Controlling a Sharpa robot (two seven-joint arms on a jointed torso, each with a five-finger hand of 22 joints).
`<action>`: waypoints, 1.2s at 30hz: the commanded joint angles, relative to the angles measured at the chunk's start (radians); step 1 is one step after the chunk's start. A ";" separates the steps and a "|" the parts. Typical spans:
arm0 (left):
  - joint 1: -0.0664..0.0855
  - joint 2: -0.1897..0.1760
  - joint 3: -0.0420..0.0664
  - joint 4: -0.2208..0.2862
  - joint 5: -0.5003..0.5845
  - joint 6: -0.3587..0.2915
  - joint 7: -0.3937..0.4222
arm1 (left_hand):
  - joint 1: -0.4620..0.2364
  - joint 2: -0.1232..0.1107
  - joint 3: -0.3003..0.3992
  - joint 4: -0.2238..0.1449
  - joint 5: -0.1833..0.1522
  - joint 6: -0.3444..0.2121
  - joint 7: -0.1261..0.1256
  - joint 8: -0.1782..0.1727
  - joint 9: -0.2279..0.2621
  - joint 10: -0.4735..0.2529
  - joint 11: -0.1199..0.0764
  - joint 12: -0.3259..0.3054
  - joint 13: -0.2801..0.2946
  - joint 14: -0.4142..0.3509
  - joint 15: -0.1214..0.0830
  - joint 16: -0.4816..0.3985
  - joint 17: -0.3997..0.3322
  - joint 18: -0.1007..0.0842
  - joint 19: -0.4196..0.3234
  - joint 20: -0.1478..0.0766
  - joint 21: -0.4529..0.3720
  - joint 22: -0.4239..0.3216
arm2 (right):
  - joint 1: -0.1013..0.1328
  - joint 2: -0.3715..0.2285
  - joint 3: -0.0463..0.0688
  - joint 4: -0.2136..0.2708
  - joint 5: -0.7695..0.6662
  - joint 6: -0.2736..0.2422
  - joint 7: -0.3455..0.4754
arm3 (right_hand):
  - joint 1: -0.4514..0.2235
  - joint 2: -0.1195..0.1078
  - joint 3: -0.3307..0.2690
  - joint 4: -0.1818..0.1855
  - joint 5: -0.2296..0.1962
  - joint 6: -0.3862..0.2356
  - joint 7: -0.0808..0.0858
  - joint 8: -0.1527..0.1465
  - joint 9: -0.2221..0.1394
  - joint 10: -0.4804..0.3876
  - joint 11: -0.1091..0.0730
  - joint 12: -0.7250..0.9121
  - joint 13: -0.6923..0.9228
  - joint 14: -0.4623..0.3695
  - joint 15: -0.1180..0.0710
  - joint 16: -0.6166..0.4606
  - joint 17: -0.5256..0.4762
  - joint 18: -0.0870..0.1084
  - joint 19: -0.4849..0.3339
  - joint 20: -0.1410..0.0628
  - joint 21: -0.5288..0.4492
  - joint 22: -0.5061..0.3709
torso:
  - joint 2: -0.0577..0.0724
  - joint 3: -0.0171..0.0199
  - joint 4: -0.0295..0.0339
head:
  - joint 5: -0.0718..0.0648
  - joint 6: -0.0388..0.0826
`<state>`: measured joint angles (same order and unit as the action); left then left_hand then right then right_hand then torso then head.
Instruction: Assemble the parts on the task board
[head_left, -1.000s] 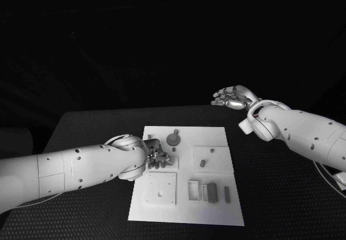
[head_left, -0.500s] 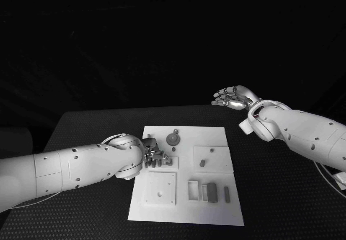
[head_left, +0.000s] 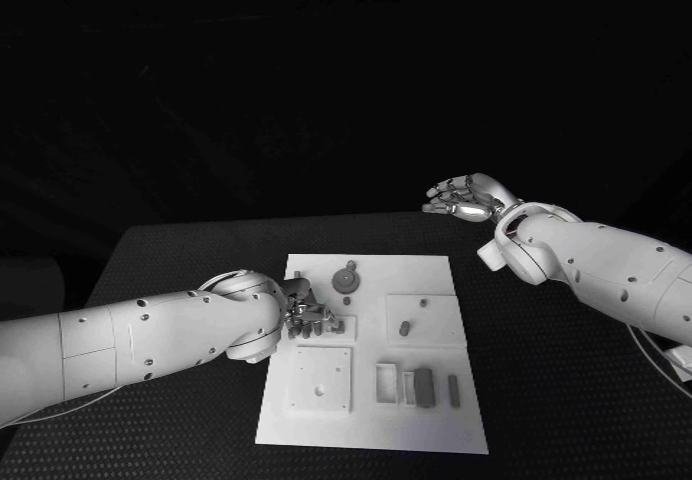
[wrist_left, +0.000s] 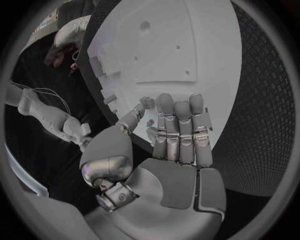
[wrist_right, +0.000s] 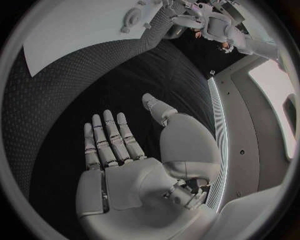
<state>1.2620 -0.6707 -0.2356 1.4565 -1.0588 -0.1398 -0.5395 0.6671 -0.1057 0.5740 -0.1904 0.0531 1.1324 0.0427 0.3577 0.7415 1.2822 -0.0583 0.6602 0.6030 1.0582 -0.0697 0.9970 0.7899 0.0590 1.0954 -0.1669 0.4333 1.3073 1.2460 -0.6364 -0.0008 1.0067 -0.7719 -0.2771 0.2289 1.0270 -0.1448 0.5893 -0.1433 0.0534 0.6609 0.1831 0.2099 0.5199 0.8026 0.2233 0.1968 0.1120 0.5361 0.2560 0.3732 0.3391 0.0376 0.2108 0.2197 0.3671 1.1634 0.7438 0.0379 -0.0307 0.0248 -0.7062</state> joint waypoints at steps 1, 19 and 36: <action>0.010 -0.001 0.004 0.013 0.016 0.010 0.015 | 0.012 0.000 -0.004 -0.002 -0.003 -0.017 0.007 -0.008 -0.002 -0.011 0.007 -0.007 -0.005 -0.011 0.004 -0.008 -0.010 -0.020 -0.008 0.003 -0.008 0.005 | -0.001 0.000 0.000 -0.001 0.000 0.017 0.007 | 0.007 -0.006 0.001 0.005 -0.003 -0.007 0.055 0.006 -0.001 0.005 0.001 -0.007 -0.001 -0.003 0.005 -0.004 -0.001 -0.013 -0.007 -0.003 -0.006 0.001 | 0.000 0.0010 -0.0008 | -0.001 0.003; 0.025 0.042 0.005 0.006 0.021 0.052 0.029 | 0.040 0.028 -0.017 -0.016 -0.003 -0.051 0.019 -0.031 -0.009 -0.005 0.013 0.010 -0.008 -0.008 0.005 0.011 -0.036 -0.018 0.004 0.005 -0.015 0.007 | -0.007 0.008 0.000 -0.006 -0.005 0.022 0.000 | 0.007 -0.006 0.001 0.005 -0.003 -0.006 0.055 0.007 -0.002 0.006 0.001 -0.008 -0.003 -0.002 0.006 -0.004 -0.001 -0.013 -0.007 -0.003 -0.005 0.004 | 0.000 0.0023 -0.0003 | -0.002 0.005; 0.025 0.076 0.003 -0.033 0.001 0.092 0.016 | -0.006 0.018 -0.037 0.030 -0.005 -0.037 0.014 -0.036 -0.011 0.000 0.008 0.026 -0.002 -0.002 0.000 0.032 -0.048 -0.015 0.015 0.001 -0.017 0.012 | -0.007 0.008 0.000 -0.005 -0.006 0.022 -0.001 | 0.007 -0.007 0.001 0.006 -0.003 -0.007 0.055 0.008 -0.002 0.007 0.001 -0.008 -0.004 -0.001 0.006 -0.004 -0.001 -0.013 -0.006 -0.003 -0.005 0.006 | 0.001 0.0018 -0.0004 | -0.006 0.004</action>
<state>1.2860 -0.5978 -0.2332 1.4240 -1.0491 -0.0743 -0.5276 0.6666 -0.0886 0.5361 -0.1632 0.0531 1.0894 0.0547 0.3245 0.7300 1.2750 -0.0513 0.6828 0.6006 1.0515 -0.0656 1.0255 0.7433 0.0497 1.1045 -0.1679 0.4179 1.3077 1.2392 -0.6286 -0.0015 1.0007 -0.7731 -0.2687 0.2241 1.0310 -0.1488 0.5893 -0.1433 0.0534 0.6610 0.1830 0.2148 0.5192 0.8026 0.2233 0.1931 0.1092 0.5362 0.2556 0.3733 0.3392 0.0379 0.2108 0.2197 0.3671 1.1674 0.7443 0.0398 -0.0312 0.0198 -0.7015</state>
